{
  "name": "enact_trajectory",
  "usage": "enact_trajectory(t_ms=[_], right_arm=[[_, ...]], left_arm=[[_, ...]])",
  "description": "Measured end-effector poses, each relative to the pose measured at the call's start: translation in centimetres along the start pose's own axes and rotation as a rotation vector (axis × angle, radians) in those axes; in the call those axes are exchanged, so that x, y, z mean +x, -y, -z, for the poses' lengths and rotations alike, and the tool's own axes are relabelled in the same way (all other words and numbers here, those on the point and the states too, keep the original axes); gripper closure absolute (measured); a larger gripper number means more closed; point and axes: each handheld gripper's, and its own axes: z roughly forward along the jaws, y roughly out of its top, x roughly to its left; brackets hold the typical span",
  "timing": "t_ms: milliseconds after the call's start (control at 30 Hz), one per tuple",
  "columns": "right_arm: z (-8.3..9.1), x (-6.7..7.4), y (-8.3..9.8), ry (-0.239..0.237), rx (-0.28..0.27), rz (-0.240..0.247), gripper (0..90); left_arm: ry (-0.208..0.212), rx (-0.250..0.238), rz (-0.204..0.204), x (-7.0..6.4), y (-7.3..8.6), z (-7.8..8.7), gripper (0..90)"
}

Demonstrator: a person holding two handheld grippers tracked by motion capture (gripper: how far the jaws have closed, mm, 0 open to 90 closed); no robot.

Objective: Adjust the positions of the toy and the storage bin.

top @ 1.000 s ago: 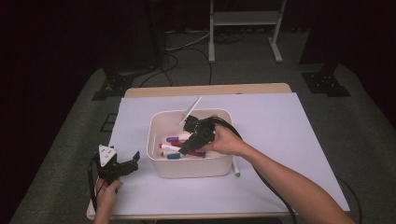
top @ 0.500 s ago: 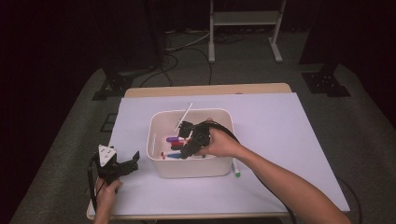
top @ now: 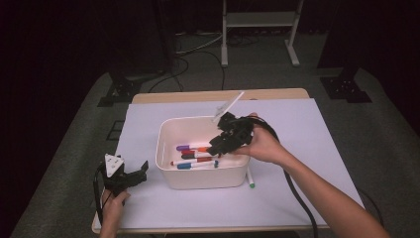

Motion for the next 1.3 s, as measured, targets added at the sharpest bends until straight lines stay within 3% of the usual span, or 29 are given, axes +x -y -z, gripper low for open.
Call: enact_trajectory(t_ms=[133, 267, 433, 567, 867, 967, 1300], right_arm=[[3.3, -0.1, 1.8, 0.038, -0.050, -0.015, 60.5], [6.0, -0.5, 4.3, 0.075, -0.089, -0.067, 57.7], [8.2, -1.1, 8.0, 0.102, -0.137, -0.123, 55.7], [8.7, -1.7, 10.8, 0.123, -0.152, -0.165, 52.8], [5.5, -3.5, 15.6, 0.165, -0.136, -0.285, 45.4], [4.1, -4.0, 16.5, 0.190, -0.124, -0.310, 43.7], [-1.2, -4.8, 18.1, 0.202, -0.097, -0.400, 39.7]], left_arm=[[0.001, 0.003, -0.006, 0.0, 0.0, 0.0, 0.0], [-0.001, 0.003, -0.007, 0.0, 0.0, 0.0, 0.0], [-0.003, 0.003, -0.007, 0.0, 0.0, 0.0, 0.0], [-0.004, 0.004, -0.004, 0.0, 0.0, 0.0, 0.0], [-0.007, 0.004, -0.001, 0.0, 0.0, 0.0, 0.0], [-0.005, 0.005, 0.000, 0.0, 0.0, 0.0, 0.0], [-0.006, 0.004, 0.004, 0.0, 0.0, -0.1, 0.0]])
